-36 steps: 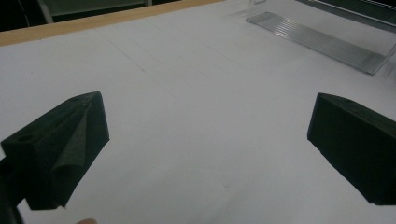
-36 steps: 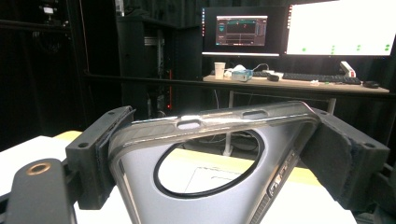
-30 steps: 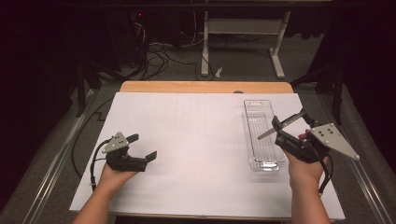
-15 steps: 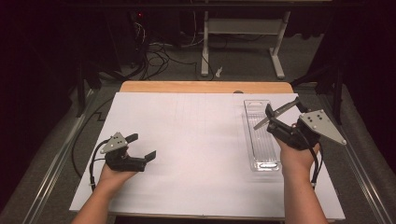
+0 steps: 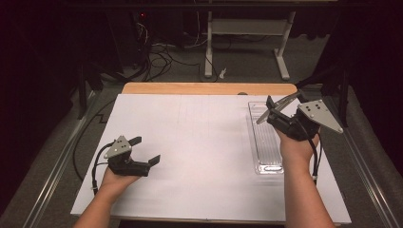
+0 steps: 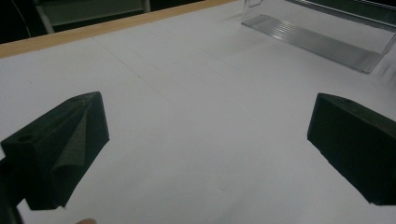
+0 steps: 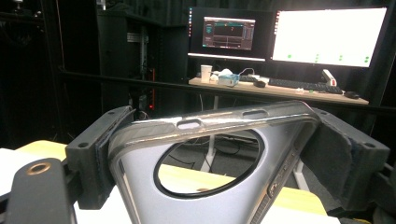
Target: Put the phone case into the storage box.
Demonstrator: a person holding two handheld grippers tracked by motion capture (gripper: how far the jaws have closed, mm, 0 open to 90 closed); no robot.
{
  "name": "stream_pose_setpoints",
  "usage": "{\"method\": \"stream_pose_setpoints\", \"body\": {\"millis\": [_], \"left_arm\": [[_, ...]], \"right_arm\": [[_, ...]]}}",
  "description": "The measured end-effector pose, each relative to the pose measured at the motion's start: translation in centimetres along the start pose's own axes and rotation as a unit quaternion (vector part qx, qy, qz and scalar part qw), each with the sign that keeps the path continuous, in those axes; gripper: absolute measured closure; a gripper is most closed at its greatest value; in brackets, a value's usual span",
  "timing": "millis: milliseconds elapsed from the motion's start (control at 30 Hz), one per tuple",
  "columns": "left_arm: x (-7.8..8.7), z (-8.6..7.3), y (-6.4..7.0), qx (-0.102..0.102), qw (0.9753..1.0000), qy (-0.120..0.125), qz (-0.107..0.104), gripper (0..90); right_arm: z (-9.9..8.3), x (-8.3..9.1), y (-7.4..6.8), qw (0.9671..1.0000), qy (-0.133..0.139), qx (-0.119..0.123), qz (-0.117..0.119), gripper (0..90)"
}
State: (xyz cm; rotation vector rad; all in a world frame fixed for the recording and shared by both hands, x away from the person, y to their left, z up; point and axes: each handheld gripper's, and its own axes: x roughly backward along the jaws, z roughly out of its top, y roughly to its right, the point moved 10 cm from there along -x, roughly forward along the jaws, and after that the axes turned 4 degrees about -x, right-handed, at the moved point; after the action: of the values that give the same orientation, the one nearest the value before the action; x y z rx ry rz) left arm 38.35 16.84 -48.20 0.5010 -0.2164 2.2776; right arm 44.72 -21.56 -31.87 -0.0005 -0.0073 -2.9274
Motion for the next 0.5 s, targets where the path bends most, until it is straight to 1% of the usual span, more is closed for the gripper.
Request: {"method": "stream_pose_setpoints", "body": {"millis": [33, 167, 300, 500], "left_arm": [[0.0, 0.0, 0.0, -0.001, 1.0, 0.0, 0.0, 0.2], [0.1, 0.1, 0.0, 0.001, 1.0, 0.002, 0.0, 0.2], [0.2, 0.1, -0.1, 0.002, 1.0, 0.005, 0.0, 0.2], [0.2, 0.1, -0.1, 0.001, 1.0, 0.003, 0.0, 0.2]], "right_arm": [[0.1, -0.2, 0.0, 1.0, 0.0, 0.003, -0.002, 15.0], [0.1, -1.1, 0.1, 1.0, -0.005, -0.001, -0.006, 15.0], [-0.1, -1.9, 0.1, 0.9999, -0.011, 0.003, -0.013, 15.0], [-0.6, -3.2, 0.4, 0.9996, -0.015, -0.004, -0.022, 15.0]]}}
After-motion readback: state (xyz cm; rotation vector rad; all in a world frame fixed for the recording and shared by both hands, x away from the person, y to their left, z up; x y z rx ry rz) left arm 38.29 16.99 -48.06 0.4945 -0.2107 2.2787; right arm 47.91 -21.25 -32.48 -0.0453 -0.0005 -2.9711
